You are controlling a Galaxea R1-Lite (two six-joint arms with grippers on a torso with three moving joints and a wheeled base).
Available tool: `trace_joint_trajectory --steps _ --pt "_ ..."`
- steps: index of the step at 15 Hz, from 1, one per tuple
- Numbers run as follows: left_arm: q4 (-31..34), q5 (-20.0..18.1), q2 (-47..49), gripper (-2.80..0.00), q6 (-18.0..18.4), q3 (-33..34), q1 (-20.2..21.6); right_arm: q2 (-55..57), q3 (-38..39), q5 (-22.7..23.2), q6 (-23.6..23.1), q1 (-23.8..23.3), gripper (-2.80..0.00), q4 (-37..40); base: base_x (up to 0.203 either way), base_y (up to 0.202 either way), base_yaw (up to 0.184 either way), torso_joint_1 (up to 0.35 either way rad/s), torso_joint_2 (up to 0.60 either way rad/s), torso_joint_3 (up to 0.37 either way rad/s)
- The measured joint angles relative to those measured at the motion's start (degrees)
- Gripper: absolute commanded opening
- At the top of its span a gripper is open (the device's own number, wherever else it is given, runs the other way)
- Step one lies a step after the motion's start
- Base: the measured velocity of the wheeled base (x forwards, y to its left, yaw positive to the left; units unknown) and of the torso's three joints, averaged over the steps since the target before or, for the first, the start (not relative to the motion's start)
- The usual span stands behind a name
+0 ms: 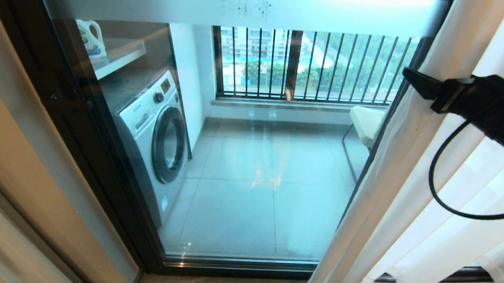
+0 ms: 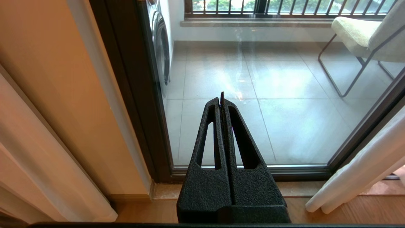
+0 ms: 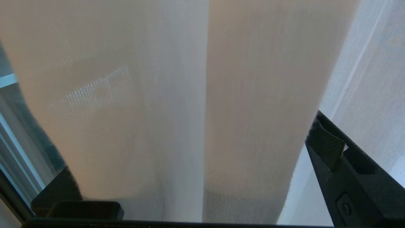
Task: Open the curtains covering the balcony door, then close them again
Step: Pull the inner curtains open on both sides
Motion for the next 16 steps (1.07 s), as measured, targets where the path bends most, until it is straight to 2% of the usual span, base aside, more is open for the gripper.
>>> trace_joint_trajectory --steps 1,2,3,16 --pt "0.0 0.0 0.0 -2.8 0.0 0.0 0.0 0.0 0.0 0.0 0.0 0.0 0.0 0.0 0.0 0.0 0.0 0.0 0.0 0.0" --pt "0.0 0.0 0.0 -2.8 0.0 0.0 0.0 0.1 0.0 0.0 -0.1 -0.1 -1.7 0.0 0.0 0.0 0.0 0.0 0.0 0.0" --pt "0.0 0.0 0.0 -2.8 0.0 0.0 0.0 0.1 0.0 0.0 -0.2 -0.1 -2.8 -0.1 0.0 0.0 0.0 0.0 0.0 0.0" --pt "0.0 0.0 0.0 -2.8 0.0 0.0 0.0 0.8 0.2 0.0 0.1 -0.1 -2.8 -1.6 0.0 0.0 0.0 0.0 0.0 0.0"
